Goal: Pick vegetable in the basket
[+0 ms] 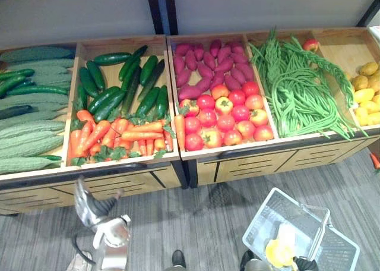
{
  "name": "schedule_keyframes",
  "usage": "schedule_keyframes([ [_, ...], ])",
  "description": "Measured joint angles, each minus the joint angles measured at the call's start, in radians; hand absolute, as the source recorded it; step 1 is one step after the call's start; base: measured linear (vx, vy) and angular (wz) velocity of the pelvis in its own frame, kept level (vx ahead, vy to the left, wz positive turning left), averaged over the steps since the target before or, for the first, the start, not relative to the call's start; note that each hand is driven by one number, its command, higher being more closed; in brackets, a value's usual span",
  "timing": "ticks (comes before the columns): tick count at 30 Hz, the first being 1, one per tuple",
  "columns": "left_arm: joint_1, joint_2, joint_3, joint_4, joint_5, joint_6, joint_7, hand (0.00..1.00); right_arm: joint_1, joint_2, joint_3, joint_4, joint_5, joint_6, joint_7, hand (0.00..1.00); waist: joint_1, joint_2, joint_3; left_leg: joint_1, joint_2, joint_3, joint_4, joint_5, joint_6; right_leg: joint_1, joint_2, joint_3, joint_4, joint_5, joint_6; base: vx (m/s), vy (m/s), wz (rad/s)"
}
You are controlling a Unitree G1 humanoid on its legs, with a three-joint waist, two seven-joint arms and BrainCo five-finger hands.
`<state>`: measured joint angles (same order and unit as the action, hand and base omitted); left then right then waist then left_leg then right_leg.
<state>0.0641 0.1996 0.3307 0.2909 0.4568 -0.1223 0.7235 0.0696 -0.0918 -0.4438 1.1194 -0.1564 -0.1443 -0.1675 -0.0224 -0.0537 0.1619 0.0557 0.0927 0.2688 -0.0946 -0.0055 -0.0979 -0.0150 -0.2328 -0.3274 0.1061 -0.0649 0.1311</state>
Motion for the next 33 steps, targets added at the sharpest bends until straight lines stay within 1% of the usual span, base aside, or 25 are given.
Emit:
schedule_keyframes([
  [2, -0.012, 0.024, -0.001, -0.046, 0.015, -0.001, 0.0, 0.0, 0.0, -0.003, 0.001, -0.004, 0.0, -0.001, 0.002, 1.0, -0.002, 0.006, 0.003, 0.0, 0.0, 0.004, 0.0, -0.001, 0.0, -0.002, 0.0, 0.009, -0.002, 0.001, 0.0, 0.02, 0.007, -0.07],
  [4, -0.025, 0.054, -0.013, -0.046, 0.042, -0.001, -0.007, 0.0, 0.0, -0.011, 0.001, -0.004, -0.001, -0.002, 0.003, 1.0, -0.002, 0.013, 0.003, 0.0, 0.001, 0.017, 0.0, -0.001, 0.001, -0.008, 0.004, 0.021, -0.009, 0.009, -0.003, 0.01, 0.011, -0.18],
  [6, -0.031, 0.116, -0.039, -0.045, 0.073, -0.001, -0.028, 0.0, 0.0, -0.018, 0.006, -0.009, -0.001, -0.01, 0.005, 1.0, -0.004, 0.021, 0.006, -0.001, 0.0, 0.034, 0.0, -0.005, 0.004, -0.017, 0.006, 0.043, -0.02, 0.021, 0.0, 0.0, 0.012, -0.27],
  [7, -0.042, 0.163, -0.071, -0.041, 0.086, -0.001, -0.047, 0.0, 0.0, -0.028, 0.016, -0.013, -0.001, -0.01, 0.006, 1.0, -0.005, 0.029, 0.01, -0.002, 0.001, 0.045, 0.005, -0.007, 0.007, -0.02, 0.008, 0.056, -0.027, 0.033, -0.003, -0.01, 0.01, -0.21],
  [8, -0.051, 0.187, -0.082, -0.039, 0.104, -0.001, -0.064, 0.0, 0.0, -0.032, 0.019, -0.013, -0.001, -0.01, 0.007, 1.0, -0.005, 0.03, 0.01, -0.007, 0.0, 0.05, 0.013, -0.012, 0.009, -0.025, 0.007, 0.064, -0.029, 0.035, -0.003, -0.02, 0.017, -0.24],
  [9, -0.076, 0.231, -0.104, -0.034, 0.128, -0.002, -0.094, 0.0, 0.0, -0.038, 0.02, -0.019, -0.001, -0.01, 0.01, 1.0, -0.005, 0.033, 0.01, -0.024, 0.0, 0.055, 0.035, -0.019, 0.012, -0.038, 0.005, 0.074, -0.032, 0.043, -0.003, -0.03, 0.017, -0.19],
  [11, -0.144, 0.293, -0.147, 0.011, 0.156, -0.009, -0.134, 0.0, 0.0, -0.048, 0.022, -0.038, -0.002, -0.011, 0.022, 1.0, -0.006, 0.041, 0.014, -0.051, -0.001, 0.065, 0.053, -0.023, 0.016, -0.064, 0.003, 0.092, -0.035, 0.057, -0.003, -0.05, 0.013, -0.18],
  [13, -0.19, 0.334, -0.181, 0.064, 0.157, -0.01, -0.16, 0.0, 0.0, -0.05, 0.023, -0.052, -0.003, -0.011, 0.025, 1.0, -0.007, 0.042, 0.016, -0.061, -0.001, 0.083, 0.06, -0.023, 0.017, -0.084, 0.003, 0.113, -0.034, 0.061, -0.001, -0.07, 0.001, -0.24],
  [15, -0.231, 0.368, -0.226, 0.111, 0.171, -0.01, -0.182, 0.0, 0.0, -0.052, 0.039, -0.056, -0.003, -0.013, 0.025, 1.0, -0.014, 0.044, 0.017, -0.075, 0.001, 0.088, 0.066, -0.023, 0.017, -0.101, 0.004, 0.123, -0.032, 0.061, -0.001, -0.07, -0.021, -0.17],
  [17, -0.271, 0.409, -0.294, 0.16, 0.195, -0.013, -0.203, 0.0, 0.0, -0.058, 0.063, -0.076, -0.003, -0.014, 0.026, 1.0, -0.023, 0.045, 0.022, -0.095, 0.007, 0.107, 0.079, -0.024, 0.015, -0.128, 0.01, 0.148, -0.032, 0.072, 0.003, -0.07, -0.03, -0.21],
  [18, -0.28, 0.416, -0.31, 0.168, 0.195, -0.013, -0.213, 0.0, 0.0, -0.059, 0.065, -0.086, -0.003, -0.015, 0.026, 1.0, -0.027, 0.048, 0.025, -0.102, 0.009, 0.108, 0.083, -0.025, 0.015, -0.134, 0.01, 0.151, -0.032, 0.075, 0.003, -0.09, -0.035, -0.16],
  [19, -0.309, 0.43, -0.346, 0.186, 0.197, -0.018, -0.234, 0.0, 0.0, -0.062, 0.072, -0.095, -0.003, -0.017, 0.026, 1.0, -0.029, 0.049, 0.036, -0.109, 0.009, 0.111, 0.084, -0.025, 0.015, -0.143, 0.01, 0.156, -0.032, 0.077, 0.005, -0.07, -0.028, -0.1],
  [21, -0.347, 0.436, -0.381, 0.199, 0.211, -0.022, -0.277, 0.0, 0.0, -0.069, 0.099, -0.115, -0.002, -0.019, 0.025, 1.0, -0.028, 0.049, 0.048, -0.121, 0.019, 0.128, 0.091, -0.026, 0.013, -0.161, 0.014, 0.174, -0.03, 0.079, 0.007, -0.09, -0.04, -0.17],
  [23, -0.377, 0.438, -0.411, 0.214, 0.226, -0.023, -0.296, 0.0, 0.001, -0.068, 0.105, -0.131, -0.002, -0.02, 0.025, 1.0, -0.028, 0.051, 0.051, -0.135, 0.024, 0.131, 0.098, -0.026, 0.013, -0.177, 0.02, 0.182, -0.029, 0.083, 0.005, -0.05, -0.043, -0.12],
  [27, -0.441, 0.438, -0.449, 0.238, 0.226, -0.02, -0.317, 0.0, 0.001, -0.068, 0.109, -0.143, -0.002, -0.019, 0.026, 1.0, -0.024, 0.052, 0.054, -0.16, 0.04, 0.138, 0.098, -0.028, 0.003, -0.201, 0.035, 0.198, -0.024, 0.083, 0.005, -0.01, -0.027, -0.05],
  [30, -0.481, 0.438, -0.455, 0.238, 0.227, -0.016, -0.324, 0.0, 0.001, -0.068, 0.109, -0.144, -0.002, -0.019, 0.026, 1.0, -0.009, 0.049, 0.065, -0.161, 0.049, 0.151, 0.101, -0.022, -0.002, -0.211, 0.041, 0.207, -0.024, 0.086, 0.0, 0.05, -0.018, -0.06],
  [31, -0.493, 0.438, -0.462, 0.238, 0.227, -0.008, -0.332, 0.0, 0.002, -0.068, 0.109, -0.144, -0.002, -0.019, 0.025, 1.0, -0.003, 0.049, 0.065, -0.161, 0.051, 0.156, 0.104, -0.022, -0.002, -0.212, 0.042, 0.213, -0.024, 0.086, 0.0, 0.04, -0.008, -0.02],
  [33, -0.51, 0.438, -0.463, 0.238, 0.227, 0.003, -0.337, 0.0, 0.002, -0.068, 0.116, -0.155, -0.002, -0.016, 0.026, 1.0, -0.001, 0.049, 0.065, -0.166, 0.057, 0.156, 0.106, -0.022, -0.002, -0.217, 0.044, 0.218, -0.016, 0.087, 0.0, 0.04, -0.006, 0.03],
])
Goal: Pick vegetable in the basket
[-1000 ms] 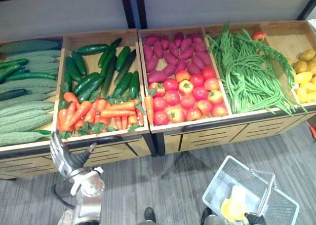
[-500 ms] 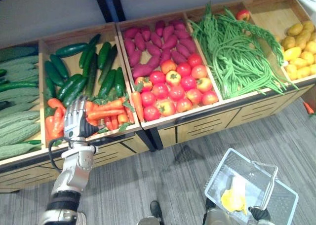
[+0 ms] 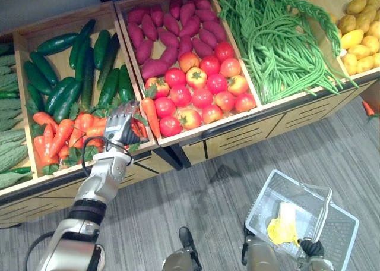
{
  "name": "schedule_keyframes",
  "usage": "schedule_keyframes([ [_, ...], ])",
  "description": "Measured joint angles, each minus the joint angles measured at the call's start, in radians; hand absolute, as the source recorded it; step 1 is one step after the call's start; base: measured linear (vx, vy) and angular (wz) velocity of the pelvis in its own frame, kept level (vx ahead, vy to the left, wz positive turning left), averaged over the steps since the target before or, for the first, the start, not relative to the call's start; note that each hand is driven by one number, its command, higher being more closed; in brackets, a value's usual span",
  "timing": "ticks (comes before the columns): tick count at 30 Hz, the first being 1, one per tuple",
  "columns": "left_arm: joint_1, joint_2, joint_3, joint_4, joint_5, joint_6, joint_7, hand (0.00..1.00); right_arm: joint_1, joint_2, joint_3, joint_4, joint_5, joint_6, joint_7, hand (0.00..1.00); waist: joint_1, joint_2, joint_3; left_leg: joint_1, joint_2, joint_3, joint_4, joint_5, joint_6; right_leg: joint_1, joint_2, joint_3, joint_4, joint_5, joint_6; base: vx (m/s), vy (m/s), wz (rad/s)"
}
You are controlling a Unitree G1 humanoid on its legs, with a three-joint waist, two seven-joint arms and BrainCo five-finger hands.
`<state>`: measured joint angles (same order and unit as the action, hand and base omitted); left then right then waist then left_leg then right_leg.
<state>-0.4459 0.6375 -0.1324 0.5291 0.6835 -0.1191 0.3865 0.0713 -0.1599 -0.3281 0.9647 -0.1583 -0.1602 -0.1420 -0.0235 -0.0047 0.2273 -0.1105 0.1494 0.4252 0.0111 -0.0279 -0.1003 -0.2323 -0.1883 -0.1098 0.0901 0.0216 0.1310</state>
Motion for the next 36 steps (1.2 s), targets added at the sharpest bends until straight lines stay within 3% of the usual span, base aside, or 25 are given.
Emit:
schedule_keyframes([
  [6, -0.017, 0.0, 0.015, 0.0, 0.0, 0.025, 0.0, 0.0, 0.0, 0.0, 0.02, -0.016, -0.001, 0.003, 0.0, 1.0, 0.006, -0.006, 0.007, -0.011, 0.003, 0.002, 0.011, 0.0, 0.0, -0.012, -0.001, 0.009, 0.015, 0.0, 0.0, 0.01, 0.001, 0.01],
  [14, -0.021, 0.0, 0.111, 0.003, -0.001, 0.057, 0.0, 0.0, 0.001, 0.0, 0.021, -0.016, -0.001, 0.004, 0.0, 1.0, 0.028, -0.007, 0.009, -0.034, 0.003, -0.008, 0.016, 0.002, -0.002, -0.027, -0.003, 0.008, 0.015, 0.0, 0.0, -0.01, -0.002, 0.03],
  [36, -0.037, 0.082, 0.179, 0.018, -0.002, 0.085, -0.019, 0.0, -0.014, -0.002, 0.012, -0.013, -0.001, 0.007, 0.019, 1.0, 0.027, -0.026, 0.057, -0.103, -0.02, -0.08, -0.039, 0.071, 0.003, -0.067, -0.002, -0.029, -0.003, 0.0, 0.0, 0.0, -0.001, 0.09],
])
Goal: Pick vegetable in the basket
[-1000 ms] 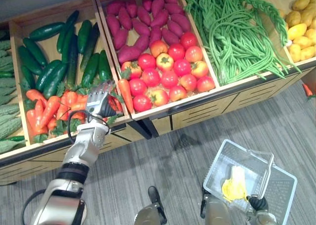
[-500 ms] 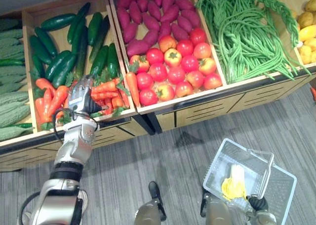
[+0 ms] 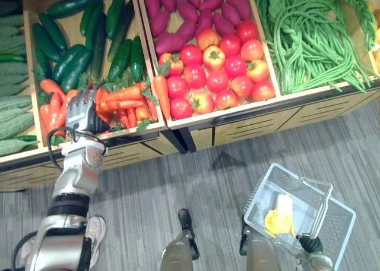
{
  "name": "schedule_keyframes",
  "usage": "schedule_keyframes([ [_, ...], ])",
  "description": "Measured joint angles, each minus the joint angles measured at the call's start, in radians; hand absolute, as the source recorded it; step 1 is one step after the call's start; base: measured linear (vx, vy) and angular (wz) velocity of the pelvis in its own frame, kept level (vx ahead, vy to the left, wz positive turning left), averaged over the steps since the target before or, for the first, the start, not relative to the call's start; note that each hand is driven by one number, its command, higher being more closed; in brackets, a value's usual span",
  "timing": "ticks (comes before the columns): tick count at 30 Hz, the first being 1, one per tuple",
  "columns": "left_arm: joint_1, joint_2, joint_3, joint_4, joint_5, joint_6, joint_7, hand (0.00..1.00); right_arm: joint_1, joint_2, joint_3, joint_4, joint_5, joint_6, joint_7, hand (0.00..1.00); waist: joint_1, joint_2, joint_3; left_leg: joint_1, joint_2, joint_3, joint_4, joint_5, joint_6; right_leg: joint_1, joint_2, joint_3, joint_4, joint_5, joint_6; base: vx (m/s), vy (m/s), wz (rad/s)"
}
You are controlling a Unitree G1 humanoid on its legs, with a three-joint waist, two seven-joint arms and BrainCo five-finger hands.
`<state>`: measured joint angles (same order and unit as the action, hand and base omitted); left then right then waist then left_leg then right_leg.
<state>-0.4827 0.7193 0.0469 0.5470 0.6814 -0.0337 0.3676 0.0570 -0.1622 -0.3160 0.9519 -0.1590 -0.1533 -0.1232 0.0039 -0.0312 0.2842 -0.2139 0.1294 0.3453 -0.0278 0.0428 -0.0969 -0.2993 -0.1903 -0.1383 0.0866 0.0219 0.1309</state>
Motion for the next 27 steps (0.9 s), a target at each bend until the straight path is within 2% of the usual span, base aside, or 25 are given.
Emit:
schedule_keyframes([
  [11, -0.033, 0.001, -0.005, 0.019, -0.001, 0.0, -0.001, 0.0, -0.021, -0.009, 0.009, 0.005, 0.0, -0.001, 0.0, 1.0, 0.0, -0.003, 0.016, -0.031, 0.0, 0.001, -0.006, 0.005, 0.001, -0.034, 0.002, 0.001, -0.001, 0.005, -0.005, 0.01, 0.0, 0.0],
  [13, -0.047, 0.001, -0.012, 0.02, -0.002, 0.0, -0.001, 0.0, -0.029, -0.011, 0.01, 0.004, 0.0, -0.001, -0.001, 1.0, 0.0, -0.008, 0.036, -0.034, 0.001, 0.001, -0.006, 0.006, 0.001, -0.037, 0.002, 0.004, -0.001, 0.007, -0.005, 0.0, 0.0, 0.0],
  [21, -0.117, 0.032, -0.053, 0.021, -0.004, 0.001, 0.01, 0.0, -0.039, -0.015, 0.045, -0.038, 0.001, -0.002, -0.003, 1.0, 0.004, -0.02, 0.061, -0.079, 0.019, 0.025, -0.006, 0.015, 0.002, -0.085, 0.017, 0.026, -0.022, 0.05, -0.021, -0.01, -0.007, -0.07],
  [22, -0.131, 0.031, -0.075, 0.034, -0.004, 0.001, 0.009, 1.0, -0.04, -0.015, 0.058, -0.048, 0.001, -0.004, -0.003, 1.0, 0.003, -0.022, 0.063, -0.083, 0.023, 0.031, -0.006, 0.017, 0.002, -0.091, 0.018, 0.036, -0.027, 0.064, -0.024, -0.02, 0.008, -0.16],
  [27, -0.205, 0.028, -0.114, 0.057, -0.004, 0.002, 0.016, 1.0, -0.036, -0.014, 0.071, -0.071, 0.002, -0.002, -0.006, 1.0, -0.001, -0.039, 0.074, -0.088, 0.028, 0.052, -0.005, 0.017, 0.002, -0.101, 0.02, 0.057, -0.041, 0.082, -0.019, -0.02, 0.004, -0.11],
])
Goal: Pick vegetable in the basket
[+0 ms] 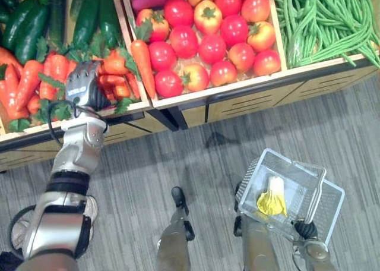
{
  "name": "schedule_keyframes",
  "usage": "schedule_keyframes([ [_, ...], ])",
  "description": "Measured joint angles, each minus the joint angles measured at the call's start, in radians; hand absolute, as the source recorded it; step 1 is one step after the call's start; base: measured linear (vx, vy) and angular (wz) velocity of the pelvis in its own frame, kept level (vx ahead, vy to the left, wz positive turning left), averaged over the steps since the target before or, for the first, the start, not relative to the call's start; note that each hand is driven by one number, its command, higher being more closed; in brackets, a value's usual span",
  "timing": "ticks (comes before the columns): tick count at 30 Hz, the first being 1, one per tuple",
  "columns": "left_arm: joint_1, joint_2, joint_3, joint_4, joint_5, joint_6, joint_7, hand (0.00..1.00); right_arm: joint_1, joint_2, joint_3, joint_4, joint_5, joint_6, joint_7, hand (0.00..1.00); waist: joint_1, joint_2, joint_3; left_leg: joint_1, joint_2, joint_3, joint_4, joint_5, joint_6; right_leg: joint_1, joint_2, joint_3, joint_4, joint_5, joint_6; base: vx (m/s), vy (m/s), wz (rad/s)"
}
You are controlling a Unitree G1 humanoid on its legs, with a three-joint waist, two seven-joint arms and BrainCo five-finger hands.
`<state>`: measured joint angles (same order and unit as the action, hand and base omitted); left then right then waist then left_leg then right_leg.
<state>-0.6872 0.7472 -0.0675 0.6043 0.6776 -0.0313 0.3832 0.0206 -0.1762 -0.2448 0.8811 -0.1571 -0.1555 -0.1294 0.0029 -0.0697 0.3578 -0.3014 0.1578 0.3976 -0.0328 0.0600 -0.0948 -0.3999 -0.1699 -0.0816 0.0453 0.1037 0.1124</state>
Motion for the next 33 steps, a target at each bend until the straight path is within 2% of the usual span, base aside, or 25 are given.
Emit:
schedule_keyframes([
  [3, -0.004, -0.013, -0.008, -0.001, 0.001, -0.004, -0.001, 1.0, 0.0, 0.001, 0.018, -0.019, 0.0, -0.002, -0.001, 1.0, 0.0, 0.0, 0.0, -0.011, 0.012, 0.007, 0.0, -0.001, -0.001, -0.014, 0.012, 0.011, -0.011, 0.027, 0.0, -0.02, -0.005, -0.1],
  [14, 0.034, -0.089, 0.019, 0.0, 0.0, 0.003, 0.005, 1.0, 0.008, 0.002, 0.02, -0.023, 0.0, 0.0, -0.013, 1.0, 0.006, 0.0, 0.0, 0.005, 0.014, 0.011, 0.021, 0.004, -0.002, 0.009, 0.008, 0.015, -0.01, 0.028, 0.001, 0.0, -0.001, -0.01],
  [19, 0.043, -0.091, 0.019, -0.004, 0.001, -0.001, 0.0, 1.0, 0.012, 0.002, 0.024, -0.022, 0.0, 0.001, -0.013, 1.0, 0.003, 0.001, -0.001, 0.024, 0.015, 0.009, 0.019, -0.001, -0.008, 0.026, 0.008, 0.018, -0.01, 0.028, 0.001, 0.0, 0.0, -0.01],
  [28, 0.107, -0.116, 0.089, -0.103, 0.001, 0.02, -0.024, 1.0, 0.053, 0.001, 0.006, -0.019, 0.0, 0.013, -0.012, 1.0, 0.003, 0.023, -0.02, 0.096, 0.018, -0.003, 0.022, 0.005, -0.004, 0.113, 0.011, 0.0, -0.012, 0.027, 0.002, 0.0, 0.002, 0.04],
  [33, 0.219, -0.116, 0.117, -0.259, 0.0, 0.015, -0.015, 1.0, 0.098, 0.001, -0.056, -0.005, -0.004, 0.02, 0.0, 1.0, -0.001, 0.052, -0.076, 0.137, 0.0, -0.026, 0.013, 0.004, -0.007, 0.163, -0.005, -0.02, -0.01, -0.008, 0.01, 0.02, 0.017, 0.12],
])
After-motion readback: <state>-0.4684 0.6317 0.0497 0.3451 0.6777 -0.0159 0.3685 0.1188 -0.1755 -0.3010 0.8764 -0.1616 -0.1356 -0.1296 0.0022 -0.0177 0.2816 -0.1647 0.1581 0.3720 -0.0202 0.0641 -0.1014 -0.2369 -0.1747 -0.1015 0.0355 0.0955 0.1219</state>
